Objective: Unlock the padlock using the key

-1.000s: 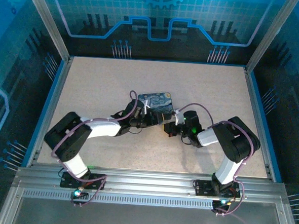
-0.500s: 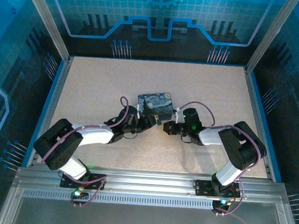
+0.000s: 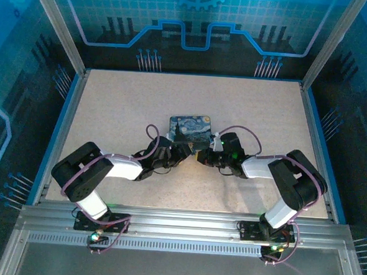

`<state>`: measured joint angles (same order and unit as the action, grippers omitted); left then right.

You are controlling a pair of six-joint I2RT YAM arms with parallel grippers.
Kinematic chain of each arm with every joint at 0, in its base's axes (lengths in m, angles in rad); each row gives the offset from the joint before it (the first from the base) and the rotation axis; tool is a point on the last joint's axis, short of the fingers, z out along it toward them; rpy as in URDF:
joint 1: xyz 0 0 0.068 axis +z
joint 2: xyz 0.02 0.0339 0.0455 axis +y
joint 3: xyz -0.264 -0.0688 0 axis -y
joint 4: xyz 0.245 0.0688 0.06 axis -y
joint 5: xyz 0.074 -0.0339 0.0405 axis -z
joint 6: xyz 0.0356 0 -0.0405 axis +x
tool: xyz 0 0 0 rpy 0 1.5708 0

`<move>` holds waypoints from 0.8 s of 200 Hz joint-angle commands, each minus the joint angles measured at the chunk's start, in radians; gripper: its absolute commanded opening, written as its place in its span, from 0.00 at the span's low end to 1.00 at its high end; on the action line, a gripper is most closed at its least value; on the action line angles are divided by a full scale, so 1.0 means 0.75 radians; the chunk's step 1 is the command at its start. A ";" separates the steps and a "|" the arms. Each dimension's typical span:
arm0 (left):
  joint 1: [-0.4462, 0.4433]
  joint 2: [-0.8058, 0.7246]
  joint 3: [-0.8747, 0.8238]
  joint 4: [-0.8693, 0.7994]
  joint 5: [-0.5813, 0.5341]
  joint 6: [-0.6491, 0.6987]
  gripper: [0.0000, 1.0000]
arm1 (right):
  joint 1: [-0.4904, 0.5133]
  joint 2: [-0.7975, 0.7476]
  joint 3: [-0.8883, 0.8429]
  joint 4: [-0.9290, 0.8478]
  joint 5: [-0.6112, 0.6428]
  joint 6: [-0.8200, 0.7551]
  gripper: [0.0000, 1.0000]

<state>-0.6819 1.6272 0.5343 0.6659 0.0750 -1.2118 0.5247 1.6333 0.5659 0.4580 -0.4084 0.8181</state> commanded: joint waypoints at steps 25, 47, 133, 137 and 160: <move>-0.009 0.073 -0.037 0.187 -0.050 -0.135 0.47 | 0.025 -0.028 0.036 -0.032 0.014 0.062 0.00; -0.010 0.110 -0.035 0.230 -0.045 -0.165 0.47 | 0.028 -0.028 0.041 -0.030 0.008 0.074 0.00; -0.016 0.334 -0.058 0.573 -0.055 -0.345 0.42 | 0.037 -0.044 0.064 -0.067 0.003 0.089 0.00; -0.017 0.346 -0.058 0.588 -0.055 -0.355 0.42 | 0.035 -0.045 0.064 -0.069 0.003 0.087 0.00; -0.021 0.394 -0.051 0.651 -0.055 -0.388 0.42 | 0.039 -0.045 0.071 -0.082 0.001 0.083 0.00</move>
<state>-0.6857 1.8709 0.5018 1.0454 0.0471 -1.4452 0.5323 1.6287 0.5861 0.4133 -0.3840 0.8761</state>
